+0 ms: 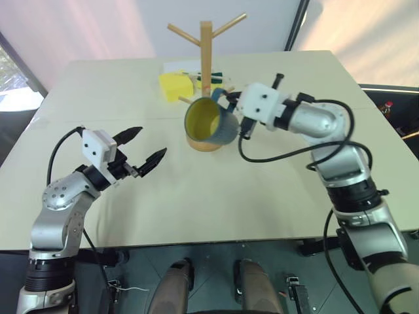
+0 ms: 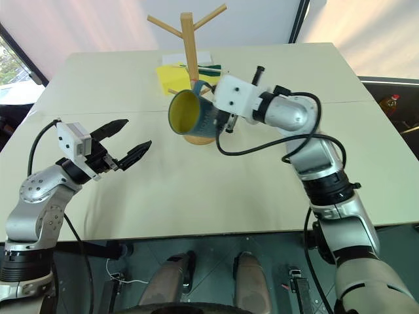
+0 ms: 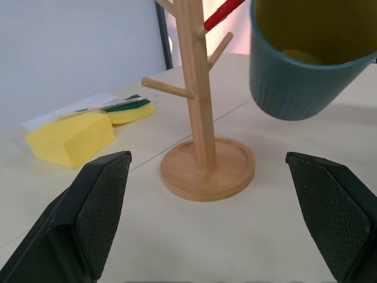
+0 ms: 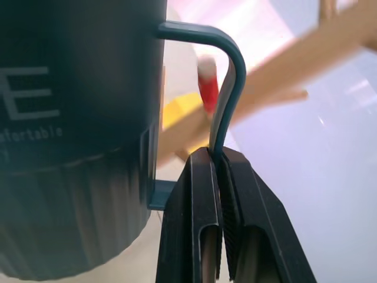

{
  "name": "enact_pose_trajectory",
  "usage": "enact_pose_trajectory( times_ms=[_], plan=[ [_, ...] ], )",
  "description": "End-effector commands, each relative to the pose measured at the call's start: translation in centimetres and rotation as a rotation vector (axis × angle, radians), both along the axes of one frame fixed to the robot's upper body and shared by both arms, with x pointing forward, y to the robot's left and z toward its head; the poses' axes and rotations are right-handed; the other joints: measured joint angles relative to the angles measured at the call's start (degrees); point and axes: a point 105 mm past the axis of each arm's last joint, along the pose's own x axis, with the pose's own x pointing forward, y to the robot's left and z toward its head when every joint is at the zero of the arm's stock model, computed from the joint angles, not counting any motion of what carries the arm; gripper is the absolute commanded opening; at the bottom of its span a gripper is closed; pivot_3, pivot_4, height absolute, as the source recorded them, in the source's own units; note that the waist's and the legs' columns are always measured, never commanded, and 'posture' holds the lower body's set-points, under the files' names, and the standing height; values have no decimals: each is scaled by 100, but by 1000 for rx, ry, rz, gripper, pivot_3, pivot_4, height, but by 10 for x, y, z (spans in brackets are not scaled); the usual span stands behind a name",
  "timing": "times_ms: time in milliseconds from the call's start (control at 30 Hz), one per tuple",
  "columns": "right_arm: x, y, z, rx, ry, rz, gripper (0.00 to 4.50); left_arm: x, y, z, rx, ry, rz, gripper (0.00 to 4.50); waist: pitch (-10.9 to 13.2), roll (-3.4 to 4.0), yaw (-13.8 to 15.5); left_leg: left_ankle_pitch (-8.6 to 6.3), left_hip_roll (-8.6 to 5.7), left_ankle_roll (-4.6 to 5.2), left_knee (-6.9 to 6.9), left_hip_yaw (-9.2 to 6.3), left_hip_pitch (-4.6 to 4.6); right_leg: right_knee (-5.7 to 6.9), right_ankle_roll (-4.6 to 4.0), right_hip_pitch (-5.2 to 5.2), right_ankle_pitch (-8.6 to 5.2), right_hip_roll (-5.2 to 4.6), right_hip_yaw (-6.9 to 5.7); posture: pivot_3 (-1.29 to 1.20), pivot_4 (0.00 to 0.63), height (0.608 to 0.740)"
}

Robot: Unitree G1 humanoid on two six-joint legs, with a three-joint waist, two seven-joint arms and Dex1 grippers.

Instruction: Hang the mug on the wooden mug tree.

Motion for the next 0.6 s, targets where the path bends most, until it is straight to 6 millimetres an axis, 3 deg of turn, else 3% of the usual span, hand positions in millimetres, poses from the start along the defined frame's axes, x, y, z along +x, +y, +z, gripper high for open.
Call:
enact_pose_trajectory(
  times_ms=[33, 600],
  plan=[
    [-1, 5, 22, 3, -69, -7, 37, -5, 2, 11, -2, -49, 4, 4500, 0, -1, 10, 0, -1, 0, 0, 0, 0, 0, 0, 0, 0, 0, 0, 0, 150, 740],
    [11, 25, 23, -26, -41, -27, 37, -18, -7, 32, -45, -78, -57, 4500, 0, -2, -23, 0, 1, 0, 1, -1, 3, 6, 0, -1, 1, 4, -1, 0, 150, 740]
  ],
)
